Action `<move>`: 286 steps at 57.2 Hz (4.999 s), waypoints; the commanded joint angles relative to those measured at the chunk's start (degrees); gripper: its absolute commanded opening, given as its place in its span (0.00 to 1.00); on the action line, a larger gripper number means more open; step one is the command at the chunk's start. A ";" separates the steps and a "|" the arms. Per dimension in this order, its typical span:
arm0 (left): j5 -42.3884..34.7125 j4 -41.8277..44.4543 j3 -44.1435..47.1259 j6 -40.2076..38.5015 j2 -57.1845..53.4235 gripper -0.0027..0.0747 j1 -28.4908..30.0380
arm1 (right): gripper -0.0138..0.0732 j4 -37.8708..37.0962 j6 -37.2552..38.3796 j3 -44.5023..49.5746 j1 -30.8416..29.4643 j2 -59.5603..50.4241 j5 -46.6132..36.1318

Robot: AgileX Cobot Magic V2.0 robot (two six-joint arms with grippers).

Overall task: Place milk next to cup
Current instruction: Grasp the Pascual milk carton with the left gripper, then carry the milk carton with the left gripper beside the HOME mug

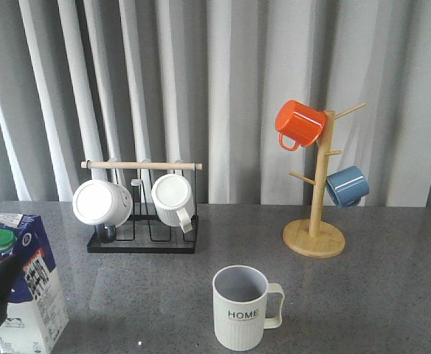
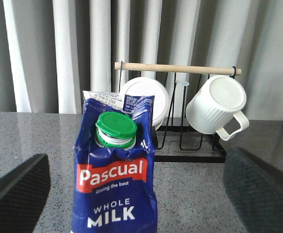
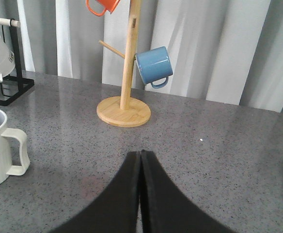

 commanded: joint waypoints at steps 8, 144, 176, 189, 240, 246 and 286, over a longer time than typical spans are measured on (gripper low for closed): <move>-4.54 -0.26 -4.59 0.32 2.52 0.97 0.16 | 0.15 -0.54 -0.41 -1.57 -0.42 -0.18 -4.01; -12.67 -3.67 -8.96 3.57 18.00 0.38 0.58 | 0.15 -0.54 -0.41 -1.57 -0.42 -0.18 -3.88; 10.20 -17.33 -22.32 12.17 5.16 0.38 -8.73 | 0.15 -0.54 -0.41 -1.57 -0.42 -0.18 -3.88; 5.17 -19.10 -24.59 16.26 7.94 0.38 -17.21 | 0.15 -0.54 -0.41 -1.57 -0.42 -0.18 -3.88; -15.50 -66.57 -36.98 53.12 33.89 0.38 -38.76 | 0.15 -0.54 -0.41 -1.57 -0.42 -0.18 -3.88; -18.73 -66.83 -36.98 52.02 34.84 0.38 -39.90 | 0.15 -0.54 -0.41 -1.57 -0.42 -0.18 -3.88; -24.92 -71.35 -38.68 51.51 38.50 0.38 -44.00 | 0.15 -0.54 -0.41 -1.57 -0.42 -0.18 -3.88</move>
